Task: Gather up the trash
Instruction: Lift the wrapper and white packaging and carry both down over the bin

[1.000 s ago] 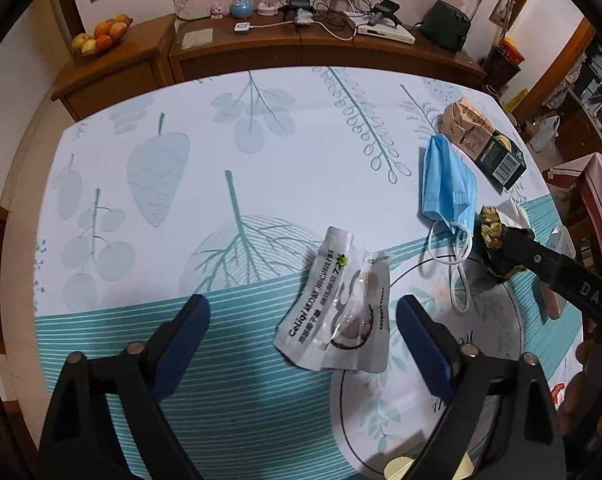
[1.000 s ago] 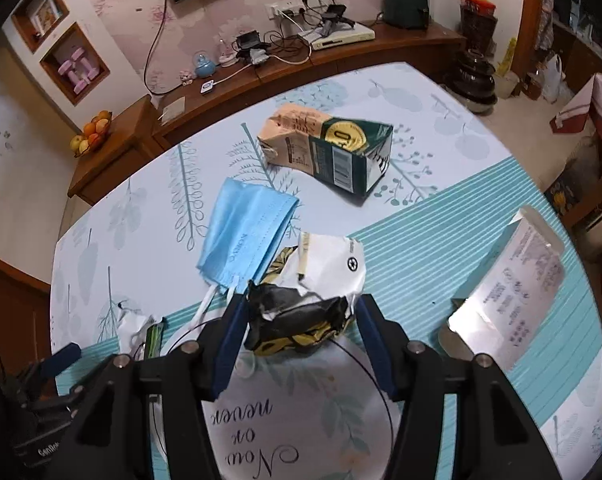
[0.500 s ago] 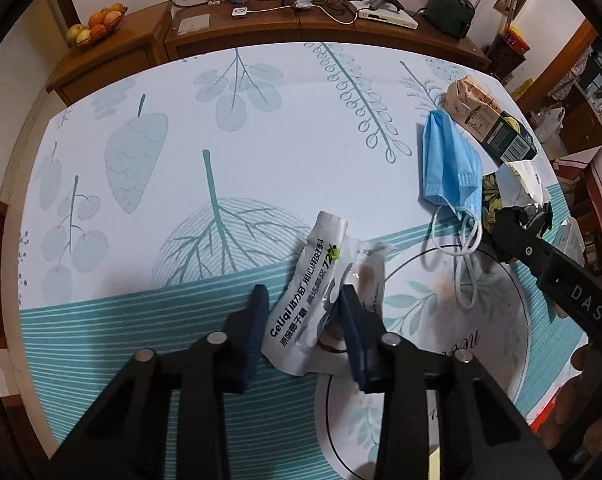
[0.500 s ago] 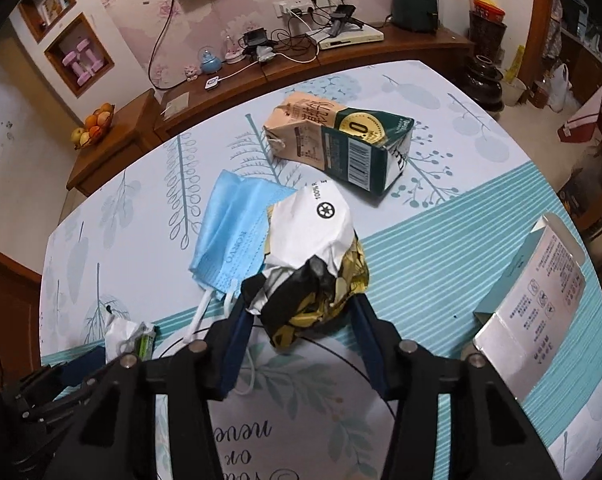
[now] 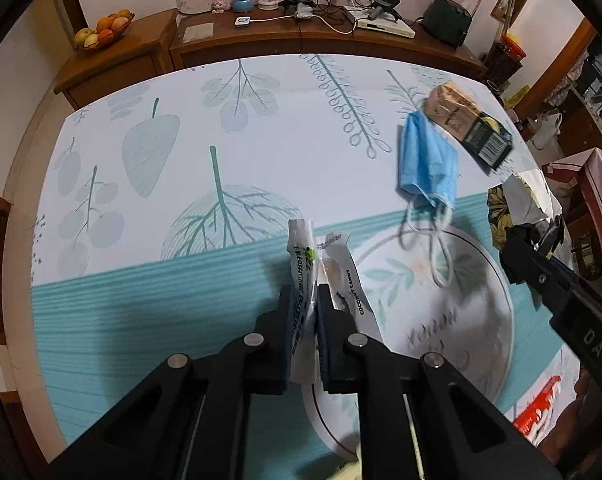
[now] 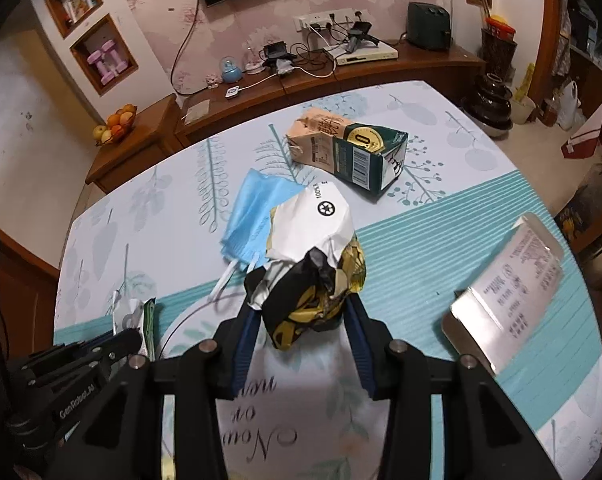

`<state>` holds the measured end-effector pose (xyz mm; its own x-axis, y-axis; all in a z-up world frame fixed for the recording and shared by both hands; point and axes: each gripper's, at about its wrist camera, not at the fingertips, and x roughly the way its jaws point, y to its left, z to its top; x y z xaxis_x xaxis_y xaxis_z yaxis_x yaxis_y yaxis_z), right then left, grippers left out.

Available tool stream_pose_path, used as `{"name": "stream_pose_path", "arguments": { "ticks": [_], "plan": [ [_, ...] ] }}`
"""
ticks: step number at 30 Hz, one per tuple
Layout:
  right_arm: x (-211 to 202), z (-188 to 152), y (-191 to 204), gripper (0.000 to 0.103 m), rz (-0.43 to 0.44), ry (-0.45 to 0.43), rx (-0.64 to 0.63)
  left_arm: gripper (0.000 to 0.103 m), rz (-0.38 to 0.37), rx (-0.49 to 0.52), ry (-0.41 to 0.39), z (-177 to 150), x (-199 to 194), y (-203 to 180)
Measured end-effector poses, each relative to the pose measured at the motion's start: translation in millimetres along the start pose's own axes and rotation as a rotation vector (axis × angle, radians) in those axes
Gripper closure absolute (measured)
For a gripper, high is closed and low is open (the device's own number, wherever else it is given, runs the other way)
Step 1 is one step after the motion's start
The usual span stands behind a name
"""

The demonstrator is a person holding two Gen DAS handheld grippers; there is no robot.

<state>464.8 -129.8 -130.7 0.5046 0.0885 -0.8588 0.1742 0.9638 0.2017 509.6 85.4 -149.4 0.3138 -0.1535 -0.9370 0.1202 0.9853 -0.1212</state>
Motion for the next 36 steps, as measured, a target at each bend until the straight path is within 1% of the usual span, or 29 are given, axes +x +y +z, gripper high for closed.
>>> {"name": "stream_pose_path", "arguments": {
  "ticks": [7,13,18,24,32,36],
  "plan": [
    [-39.6,-27.1,9.0,0.061,0.029,-0.004,-0.053,0.095,-0.008,0.007,-0.037,-35.1,-45.1,-12.1],
    [-84.0,-56.0,7.9,0.061,0.062,-0.027,-0.114,0.095,0.012,-0.006,-0.091,-81.1,-91.7,-29.9],
    [-120.5,-82.3,-0.9,0.061,0.104,-0.039,-0.166,0.095,0.039,-0.036,-0.134,-126.4,-127.4,-47.1],
    [-167.4,-125.5,-14.5,0.062,0.154,-0.06,-0.249,0.095,0.075,-0.066,-0.174,-186.3,-158.7,-75.0],
    [-218.0,-187.3,-41.9,0.062,0.206,-0.065,-0.333,0.095,0.116,-0.11,-0.197,-268.4,-188.1,-113.2],
    [-239.4,-217.2,-56.0,0.062,0.216,-0.063,-0.378,0.095,0.13,-0.118,-0.199,-306.4,-196.4,-131.4]
  ]
}}
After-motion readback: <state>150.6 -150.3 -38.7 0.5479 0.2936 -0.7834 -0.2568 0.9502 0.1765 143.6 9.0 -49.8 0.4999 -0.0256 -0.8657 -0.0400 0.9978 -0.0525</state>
